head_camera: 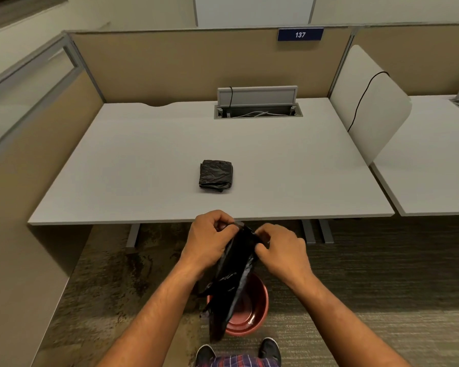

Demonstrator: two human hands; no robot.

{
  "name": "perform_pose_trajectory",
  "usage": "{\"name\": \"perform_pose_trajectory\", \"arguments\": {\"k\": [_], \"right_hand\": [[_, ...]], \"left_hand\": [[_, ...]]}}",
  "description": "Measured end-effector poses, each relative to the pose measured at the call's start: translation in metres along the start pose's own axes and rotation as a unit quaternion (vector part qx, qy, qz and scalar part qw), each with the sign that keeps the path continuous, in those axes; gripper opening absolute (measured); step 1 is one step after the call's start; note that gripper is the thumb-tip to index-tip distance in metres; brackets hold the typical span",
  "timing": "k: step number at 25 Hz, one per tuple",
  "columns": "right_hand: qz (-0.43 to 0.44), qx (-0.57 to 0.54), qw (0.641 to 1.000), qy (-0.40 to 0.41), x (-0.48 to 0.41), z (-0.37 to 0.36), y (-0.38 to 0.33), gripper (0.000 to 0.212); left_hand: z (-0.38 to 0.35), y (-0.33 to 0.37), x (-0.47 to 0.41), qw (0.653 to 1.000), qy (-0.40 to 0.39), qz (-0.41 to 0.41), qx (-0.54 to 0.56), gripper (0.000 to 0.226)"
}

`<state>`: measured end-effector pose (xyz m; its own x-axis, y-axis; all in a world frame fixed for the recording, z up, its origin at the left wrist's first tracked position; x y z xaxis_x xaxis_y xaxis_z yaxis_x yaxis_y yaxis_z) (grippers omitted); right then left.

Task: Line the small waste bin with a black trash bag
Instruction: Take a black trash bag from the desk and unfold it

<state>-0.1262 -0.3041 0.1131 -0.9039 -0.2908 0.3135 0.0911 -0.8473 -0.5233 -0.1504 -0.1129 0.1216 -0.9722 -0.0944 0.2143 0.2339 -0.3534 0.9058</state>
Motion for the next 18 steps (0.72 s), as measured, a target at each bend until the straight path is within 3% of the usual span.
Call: {"name": "perform_pose_trajectory", "arguments": {"k": [2,5,6,9,11,15,18], "right_hand": [[-0.041,0.042,0.998,0.003,-0.001,-0.001,0.014,0.015],[-0.073,0.066,0.995,0.025,-0.002,0.001,0.033,0.016],[-0.062,0.044,0.996,0.037,-0.003,0.002,0.034,0.022],[0.026,-0.029,0.998,0.057,-0.005,0.000,0.009,0.067],[0.077,0.027,0.995,0.066,-0.006,-0.006,-0.016,0.077],[0.044,0.108,0.993,0.023,-0.021,-0.014,-0.015,0.037],[-0.030,0.083,0.996,0.007,-0.018,-0.009,0.019,0.036]], "left_hand": [[0.012,-0.007,0.002,1.000,0.019,0.017,-0.001,0.005],[0.026,-0.016,0.006,0.999,0.037,0.029,0.017,0.008],[0.029,-0.017,0.008,0.998,0.041,0.031,0.022,0.009],[0.021,-0.014,0.012,0.999,0.019,0.028,0.007,0.008],[0.009,-0.007,0.013,1.000,-0.016,0.018,-0.007,0.008],[0.014,-0.002,0.016,0.999,-0.016,0.008,0.041,0.007],[0.036,-0.012,0.019,0.999,0.008,0.016,0.052,0.008]]}}
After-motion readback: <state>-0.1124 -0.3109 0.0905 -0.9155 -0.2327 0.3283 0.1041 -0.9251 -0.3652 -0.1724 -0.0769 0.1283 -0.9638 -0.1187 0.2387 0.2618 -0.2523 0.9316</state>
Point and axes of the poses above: each hand's wrist, its own x-axis away from the middle knuckle, its own z-axis out of the back of the hand, y = z × x, the point moved 10 cm from there along -x, towards the middle knuckle, and after that the axes turned 9 degrees about -y, right-handed, at the moved point
